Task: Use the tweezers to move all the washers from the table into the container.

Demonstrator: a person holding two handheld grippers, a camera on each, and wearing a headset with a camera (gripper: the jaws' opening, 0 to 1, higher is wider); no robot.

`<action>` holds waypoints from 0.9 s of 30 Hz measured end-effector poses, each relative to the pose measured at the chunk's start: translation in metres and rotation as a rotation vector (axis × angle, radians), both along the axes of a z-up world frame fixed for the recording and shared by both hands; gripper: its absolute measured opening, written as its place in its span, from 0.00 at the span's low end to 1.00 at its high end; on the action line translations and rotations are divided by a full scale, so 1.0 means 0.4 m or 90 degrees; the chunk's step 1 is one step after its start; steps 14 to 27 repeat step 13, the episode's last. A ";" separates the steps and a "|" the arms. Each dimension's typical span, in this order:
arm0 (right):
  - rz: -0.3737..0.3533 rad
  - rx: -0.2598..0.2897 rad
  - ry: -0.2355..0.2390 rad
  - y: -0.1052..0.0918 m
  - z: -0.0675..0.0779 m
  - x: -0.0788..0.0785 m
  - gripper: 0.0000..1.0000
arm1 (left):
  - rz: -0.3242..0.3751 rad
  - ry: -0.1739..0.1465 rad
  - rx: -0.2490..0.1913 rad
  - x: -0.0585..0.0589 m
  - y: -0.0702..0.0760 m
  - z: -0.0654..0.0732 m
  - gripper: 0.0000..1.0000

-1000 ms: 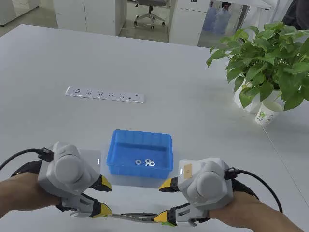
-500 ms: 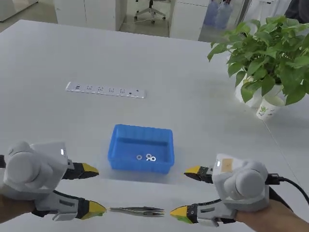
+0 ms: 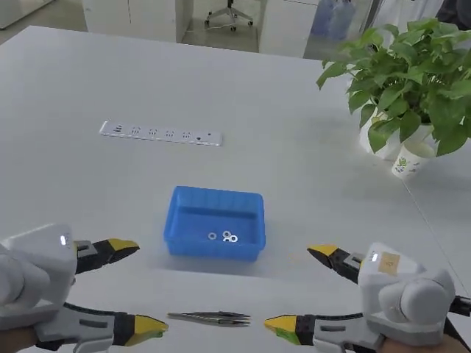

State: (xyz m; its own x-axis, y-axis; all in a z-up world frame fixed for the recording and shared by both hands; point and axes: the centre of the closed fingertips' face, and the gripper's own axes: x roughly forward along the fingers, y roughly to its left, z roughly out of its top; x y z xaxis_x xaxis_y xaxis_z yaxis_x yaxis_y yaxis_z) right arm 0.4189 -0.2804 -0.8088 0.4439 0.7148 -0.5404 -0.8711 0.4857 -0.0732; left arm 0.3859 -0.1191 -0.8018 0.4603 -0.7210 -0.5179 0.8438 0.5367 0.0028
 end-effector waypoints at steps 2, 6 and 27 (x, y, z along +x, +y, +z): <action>-0.007 0.007 -0.003 -0.006 0.006 0.001 0.88 | 0.006 0.000 -0.009 0.001 -0.001 0.006 0.81; -0.012 0.016 -0.002 -0.011 0.014 0.004 0.92 | 0.015 -0.016 -0.017 0.015 -0.002 0.022 0.88; -0.009 0.009 0.011 -0.006 0.004 0.001 1.00 | 0.005 -0.005 -0.020 0.020 -0.029 0.024 0.95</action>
